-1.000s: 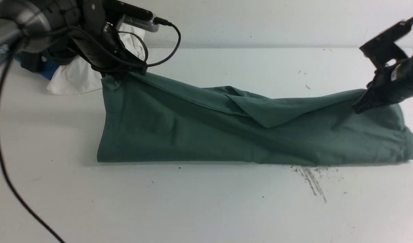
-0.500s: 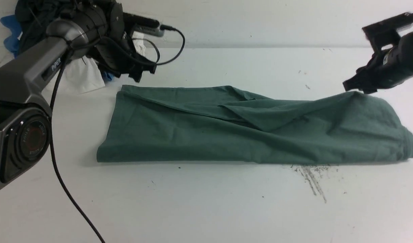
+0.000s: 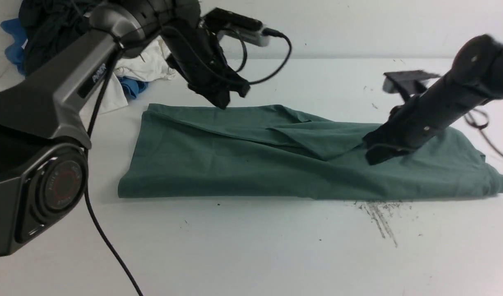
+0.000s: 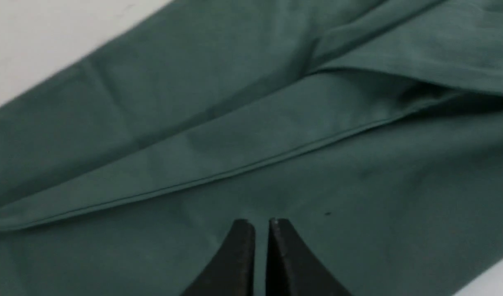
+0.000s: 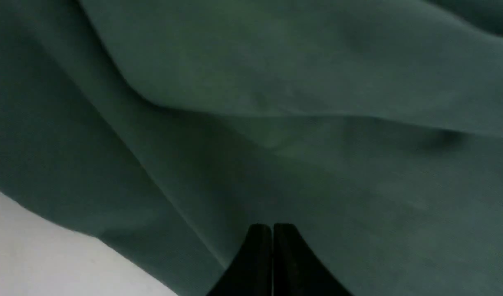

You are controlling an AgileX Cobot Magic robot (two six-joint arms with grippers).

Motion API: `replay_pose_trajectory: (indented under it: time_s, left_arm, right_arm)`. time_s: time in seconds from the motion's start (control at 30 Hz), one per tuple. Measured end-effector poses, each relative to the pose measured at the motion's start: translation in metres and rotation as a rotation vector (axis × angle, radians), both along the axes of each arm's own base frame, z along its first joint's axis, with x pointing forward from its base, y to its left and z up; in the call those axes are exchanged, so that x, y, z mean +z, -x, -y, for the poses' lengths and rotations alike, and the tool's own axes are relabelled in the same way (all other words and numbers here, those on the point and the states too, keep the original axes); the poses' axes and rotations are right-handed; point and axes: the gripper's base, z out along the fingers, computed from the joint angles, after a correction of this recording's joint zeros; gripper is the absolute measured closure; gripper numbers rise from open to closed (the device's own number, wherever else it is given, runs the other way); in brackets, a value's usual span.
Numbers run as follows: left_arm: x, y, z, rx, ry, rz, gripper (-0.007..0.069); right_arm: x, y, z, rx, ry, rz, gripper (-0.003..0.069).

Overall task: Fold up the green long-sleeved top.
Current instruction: Use both arms to drag the lower edge of the fabric forward and fold it over the upper edge

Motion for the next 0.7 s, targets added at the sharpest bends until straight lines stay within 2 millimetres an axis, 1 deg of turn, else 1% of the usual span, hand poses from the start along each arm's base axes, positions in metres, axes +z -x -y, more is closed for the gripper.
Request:
replay_pose_trajectory:
  time_s: [0.07, 0.17, 0.2, 0.23, 0.27, 0.3, 0.37, 0.4, 0.43, 0.5, 0.53, 0.57, 0.6, 0.67, 0.7]
  left_arm:
    - [-0.013, 0.001, 0.012, -0.034, 0.015, -0.03, 0.0624]
    - [-0.036, 0.001, 0.025, -0.06, 0.012, -0.077, 0.0632]
    - [-0.044, 0.001, 0.028, -0.065, 0.006, -0.091, 0.0632]
    - [-0.045, 0.001, 0.029, -0.067, 0.005, -0.093, 0.0632]
    - [-0.057, 0.002, 0.034, -0.075, -0.003, -0.115, 0.0632]
    - [-0.058, 0.001, 0.034, -0.075, -0.004, -0.117, 0.0632]
    - [-0.072, 0.002, 0.04, -0.087, -0.014, -0.142, 0.0632]
    - [-0.073, 0.003, 0.041, -0.089, -0.015, -0.145, 0.0632]
    - [-0.078, 0.003, 0.044, -0.093, -0.019, -0.154, 0.0632]
    - [-0.082, 0.004, 0.047, -0.099, -0.022, -0.159, 0.0632]
    - [-0.083, 0.005, 0.048, -0.102, -0.022, -0.161, 0.0632]
    - [-0.083, 0.005, 0.048, -0.102, -0.023, -0.162, 0.0632]
    - [-0.083, 0.005, 0.048, -0.103, -0.023, -0.161, 0.0632]
    - [-0.083, 0.005, 0.047, -0.105, -0.036, -0.155, 0.0632]
    - [-0.083, 0.004, 0.046, -0.104, -0.044, -0.151, 0.0632]
  right_arm:
    - [-0.014, -0.004, -0.013, 0.023, -0.034, 0.011, 0.0669]
    - [-0.026, -0.011, -0.028, 0.032, -0.041, 0.088, 0.0671]
    - [-0.028, -0.014, -0.029, 0.027, -0.034, 0.119, 0.0671]
    - [-0.028, -0.015, -0.03, 0.022, -0.031, 0.137, 0.0672]
    - [-0.028, -0.022, -0.033, -0.007, -0.017, 0.21, 0.0673]
    - [-0.028, -0.023, -0.033, -0.012, -0.015, 0.221, 0.0673]
    - [-0.026, -0.035, -0.031, -0.081, 0.018, 0.356, 0.0673]
    - [-0.025, -0.039, -0.03, -0.108, 0.027, 0.399, 0.0673]
    - [-0.02, -0.048, -0.024, -0.182, 0.047, 0.503, 0.0673]
    - [-0.012, -0.059, -0.016, -0.308, 0.058, 0.64, 0.0673]
    - [-0.007, -0.063, -0.012, -0.355, 0.05, 0.677, 0.0673]
    - [-0.006, -0.064, -0.011, -0.362, 0.049, 0.683, 0.0673]
    - [0.004, -0.07, -0.007, -0.398, 0.018, 0.698, 0.0673]
    - [0.014, -0.074, -0.008, -0.367, -0.03, 0.654, 0.0673]
    - [0.016, -0.073, -0.011, -0.332, -0.052, 0.61, 0.0673]
